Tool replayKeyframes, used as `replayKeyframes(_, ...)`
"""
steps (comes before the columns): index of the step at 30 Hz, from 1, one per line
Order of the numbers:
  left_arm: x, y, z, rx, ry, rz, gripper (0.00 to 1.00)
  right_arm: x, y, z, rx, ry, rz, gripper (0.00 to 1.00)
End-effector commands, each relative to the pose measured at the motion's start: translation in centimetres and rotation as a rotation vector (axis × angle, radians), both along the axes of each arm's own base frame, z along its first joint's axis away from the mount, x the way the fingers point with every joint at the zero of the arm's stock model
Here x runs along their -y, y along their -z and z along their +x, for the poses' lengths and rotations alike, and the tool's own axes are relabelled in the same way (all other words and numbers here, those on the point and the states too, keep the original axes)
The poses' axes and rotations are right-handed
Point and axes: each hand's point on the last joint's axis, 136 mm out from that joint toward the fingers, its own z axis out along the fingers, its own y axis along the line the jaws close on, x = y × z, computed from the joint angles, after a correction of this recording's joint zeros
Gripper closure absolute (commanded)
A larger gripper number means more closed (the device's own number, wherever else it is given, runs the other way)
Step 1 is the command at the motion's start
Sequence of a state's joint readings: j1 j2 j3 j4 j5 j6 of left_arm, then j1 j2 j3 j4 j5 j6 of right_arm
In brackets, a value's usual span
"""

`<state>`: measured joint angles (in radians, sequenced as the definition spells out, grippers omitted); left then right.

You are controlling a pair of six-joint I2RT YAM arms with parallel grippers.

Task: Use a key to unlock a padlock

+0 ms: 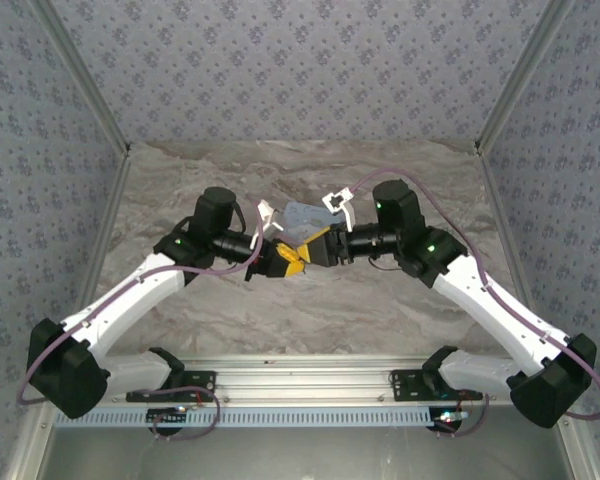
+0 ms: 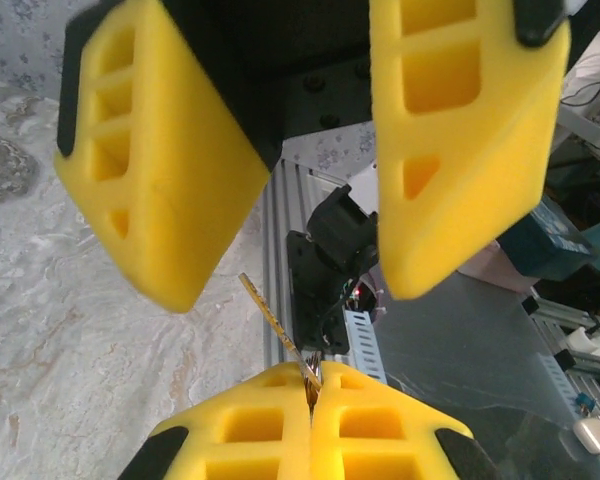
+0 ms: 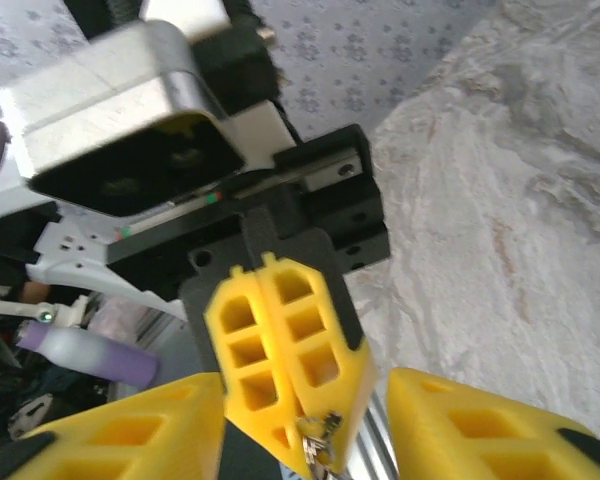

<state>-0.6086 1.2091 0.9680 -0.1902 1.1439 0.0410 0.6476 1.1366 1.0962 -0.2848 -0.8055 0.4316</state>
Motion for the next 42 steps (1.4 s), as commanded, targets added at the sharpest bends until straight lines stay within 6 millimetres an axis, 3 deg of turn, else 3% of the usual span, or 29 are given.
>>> replayKeyframes(1, -0.2, -1.7, -1.1, 0.024, 0.056, -0.035, 1.0, 0.1, -2.1, -1.1, 0.051, -0.051, 0.07, 0.57)
replayKeyframes(16, -0.6, -2.9, -2.0, 0.064, 0.061, -0.058, 1.0, -1.0, -1.0, -1.7, 0.004, -0.102, 0.058, 0.61)
replayKeyframes(19, -0.6, -2.9, -2.0, 0.071, 0.056, -0.059, 1.0, -1.0, -0.8, -1.9, -0.001, -0.107, 0.055, 0.7)
replayKeyframes(22, -0.7, -2.9, -1.9, 0.075, 0.048, -0.056, 1.0, -1.0, -0.8, -1.9, -0.001, -0.106, 0.053, 0.85)
replayKeyframes(27, -0.6, -2.8, -1.5, 0.079, 0.032, -0.054, 1.0, -1.0, -0.8, -1.9, 0.001, -0.107, 0.051, 0.98)
replayKeyframes(30, -0.7, -3.1, -1.2, 0.075, 0.022, -0.062, 1.0, -1.0, -0.7, -2.0, 0.002, -0.108, 0.05, 0.98)
replayKeyframes(34, -0.5, -3.5, -1.1, 0.045, 0.034, -0.073, 1.0, -1.0, -0.5, -2.1, 0.007, -0.112, 0.048, 0.86)
replayKeyframes(38, -0.5, -3.6, -1.0, 0.037, 0.038, -0.073, 1.0, -1.2, -0.4, -2.4, 0.008, -0.133, 0.055, 1.0)
replayKeyframes(42, -0.4, -3.3, -0.6, 0.038, 0.008, -0.059, 1.0, -1.0, -0.3, -2.1, 0.025, -0.105, 0.047, 1.0)
